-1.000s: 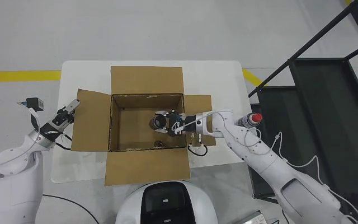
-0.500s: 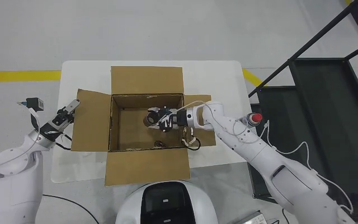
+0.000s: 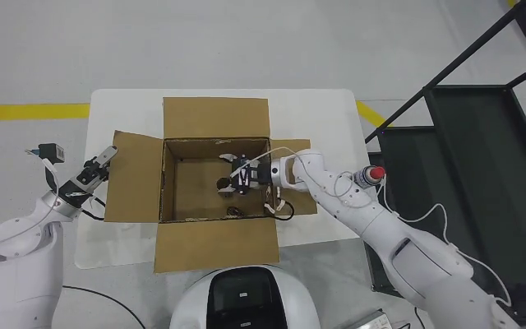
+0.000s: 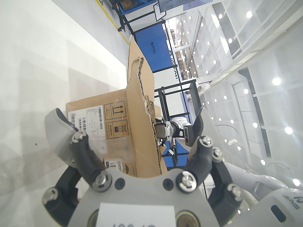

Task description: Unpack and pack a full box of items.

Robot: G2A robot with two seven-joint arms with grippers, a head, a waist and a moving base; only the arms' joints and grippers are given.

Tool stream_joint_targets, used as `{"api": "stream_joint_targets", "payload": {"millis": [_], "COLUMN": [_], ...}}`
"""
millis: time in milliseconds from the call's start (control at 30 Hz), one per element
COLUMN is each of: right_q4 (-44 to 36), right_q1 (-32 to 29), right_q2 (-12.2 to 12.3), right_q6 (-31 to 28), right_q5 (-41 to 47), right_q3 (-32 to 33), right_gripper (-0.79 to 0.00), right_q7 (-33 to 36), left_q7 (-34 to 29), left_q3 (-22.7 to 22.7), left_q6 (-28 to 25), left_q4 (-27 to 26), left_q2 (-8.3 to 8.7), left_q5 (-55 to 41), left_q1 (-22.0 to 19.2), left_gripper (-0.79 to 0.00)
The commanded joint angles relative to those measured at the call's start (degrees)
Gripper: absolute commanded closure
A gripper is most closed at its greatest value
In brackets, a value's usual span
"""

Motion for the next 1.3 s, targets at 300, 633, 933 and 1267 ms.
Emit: {"api": "stream_joint_targets", "payload": {"millis": [300, 633, 933, 1267], "right_q4": [-14.7, -38.6, -47.6, -48.4], "right_q1": [-7.9, -30.9, -55.0, -59.4], "right_q2": [5.0, 11.7, 14.1, 14.2], "right_q6": [-3.8, -2.5, 6.8, 8.7], "right_q5": [0.1, 1.3, 6.8, 9.6], "right_q3": [11.1, 33.5, 54.5, 58.8], "right_gripper": [-0.785, -0.785, -0.785, -0.785], "right_q7": [-7.0, -0.8, 2.3, 0.2], "left_q7": [0.0, 0.0, 0.0, 0.0], "left_q3": [0.0, 0.0, 0.0, 0.0], "left_q6": [0.0, 0.0, 0.0, 0.0], "left_q4": [0.0, 0.0, 0.0, 0.0], "left_q2": [0.0, 0.0, 0.0, 0.0], "left_q5": [0.0, 0.0, 0.0, 0.0], "left_q1": [0.0, 0.0, 0.0, 0.0], "left_gripper": [-0.785, -0.785, -0.785, -0.785]}}
